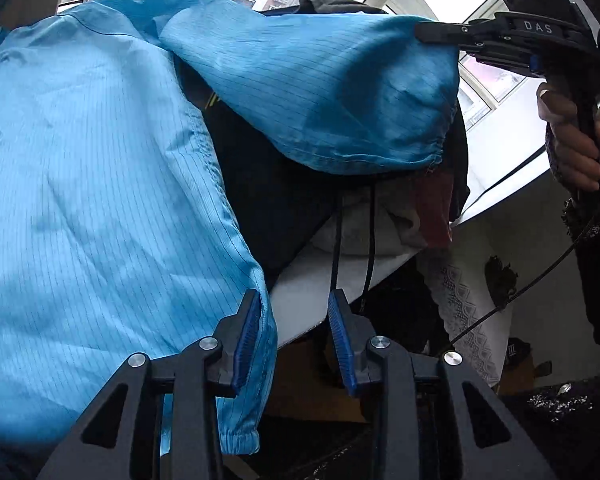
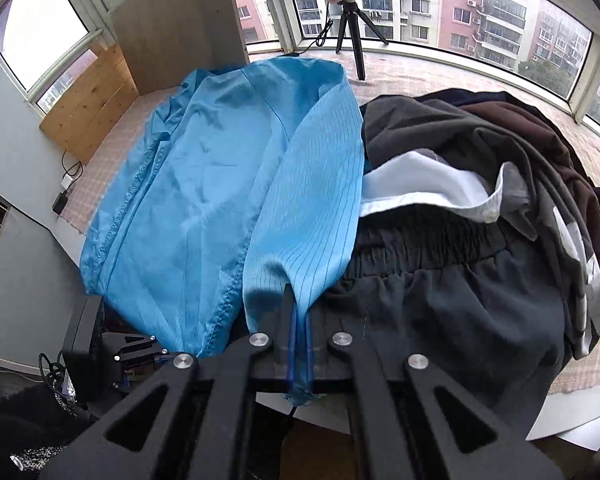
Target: Fold clothes
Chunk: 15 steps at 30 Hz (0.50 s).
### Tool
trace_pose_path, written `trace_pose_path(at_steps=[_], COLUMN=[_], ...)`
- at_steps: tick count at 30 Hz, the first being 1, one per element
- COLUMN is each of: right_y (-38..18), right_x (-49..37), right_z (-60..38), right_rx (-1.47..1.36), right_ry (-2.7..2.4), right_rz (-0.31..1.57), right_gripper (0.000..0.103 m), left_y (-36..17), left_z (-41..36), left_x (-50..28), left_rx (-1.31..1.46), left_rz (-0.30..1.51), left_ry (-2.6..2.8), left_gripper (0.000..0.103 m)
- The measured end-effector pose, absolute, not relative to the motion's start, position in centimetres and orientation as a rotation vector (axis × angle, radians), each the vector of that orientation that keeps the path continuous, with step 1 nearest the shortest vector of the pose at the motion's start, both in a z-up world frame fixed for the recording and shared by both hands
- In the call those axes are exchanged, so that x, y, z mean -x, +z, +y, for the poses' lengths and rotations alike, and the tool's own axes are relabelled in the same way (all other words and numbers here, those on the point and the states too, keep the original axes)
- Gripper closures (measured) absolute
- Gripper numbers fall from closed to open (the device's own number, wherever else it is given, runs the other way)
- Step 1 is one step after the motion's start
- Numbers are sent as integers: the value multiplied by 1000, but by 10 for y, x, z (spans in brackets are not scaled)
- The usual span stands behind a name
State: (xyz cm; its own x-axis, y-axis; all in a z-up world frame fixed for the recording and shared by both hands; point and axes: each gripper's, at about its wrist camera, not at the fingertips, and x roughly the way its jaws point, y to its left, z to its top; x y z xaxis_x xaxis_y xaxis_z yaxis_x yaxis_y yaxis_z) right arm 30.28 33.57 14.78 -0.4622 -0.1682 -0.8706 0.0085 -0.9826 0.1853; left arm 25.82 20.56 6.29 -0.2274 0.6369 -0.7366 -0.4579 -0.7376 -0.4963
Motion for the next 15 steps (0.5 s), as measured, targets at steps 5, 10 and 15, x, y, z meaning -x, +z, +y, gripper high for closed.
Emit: trace_pose_path(at_steps=[5,10,15], right_y=[212,276,262], right_x=[-276,-227,-205], right_z=[339,294,152], right_rx=[-1429,-1222,-1238], right_ry=[-2744,-2787,-2370], right_rz=[-127,-62,5], right_gripper=[100,100,96], left_y=[81,95,99], left_z=[154,108,58], left_x=[-256,-262,-282], left_rx=[1296,1247,1252], left_rz=[-285,-320,-338], left_ry=[2166,2325,2478], left_gripper=[70,70,68])
